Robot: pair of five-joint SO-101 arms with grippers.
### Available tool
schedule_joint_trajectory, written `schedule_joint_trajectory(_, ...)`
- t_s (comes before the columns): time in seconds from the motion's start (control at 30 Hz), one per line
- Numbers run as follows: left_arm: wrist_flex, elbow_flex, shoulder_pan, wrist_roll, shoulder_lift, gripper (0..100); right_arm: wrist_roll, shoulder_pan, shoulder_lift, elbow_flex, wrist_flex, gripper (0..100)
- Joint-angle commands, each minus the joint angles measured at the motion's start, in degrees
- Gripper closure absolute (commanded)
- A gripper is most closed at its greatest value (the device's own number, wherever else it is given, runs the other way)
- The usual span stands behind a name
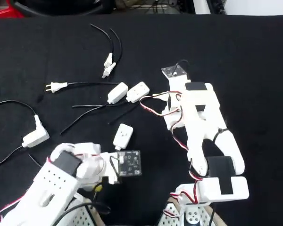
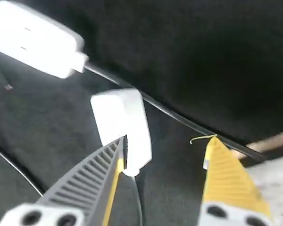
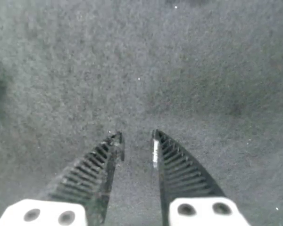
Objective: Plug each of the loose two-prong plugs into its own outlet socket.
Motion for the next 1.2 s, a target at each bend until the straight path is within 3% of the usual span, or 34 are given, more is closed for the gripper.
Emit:
schedule_joint_trajectory(0.0, -6.42, -1.1, -1.71, 0.18, 5.01, 73, 0.35, 0.62, -0.13, -0.57, -0.7, 89.3)
schedule_joint_trajectory(0.23, -15.03, -1.71, -8.4, -5.19, 14.24, 74, 0.35, 0.62, -0.13, -0.57, -0.7, 89.3)
schedule_joint_trajectory(0.53, -14.59, -9.01, -11.91, -5.8, 21.63, 98, 0.35, 0.53, -0.13, -0.57, -0.7, 89.3)
schedule_joint_trajectory(0.83, -14.33, -11.03, -11.47, -7.47, 22.24, 97, 0.35, 0.53, -0.13, -0.57, -0.7, 89.3)
schedule_joint_trajectory(1.07, -3.6, -11.3, -8.22, -7.82, 21.63, 97, 0.35, 0.53, -0.13, -0.57, -0.7, 89.3)
schedule_joint_trajectory(1.17, -3.43, -10.77, -8.13, -6.51, 22.15, 97, 0.35, 0.53, -0.13, -0.48, -0.7, 89.3)
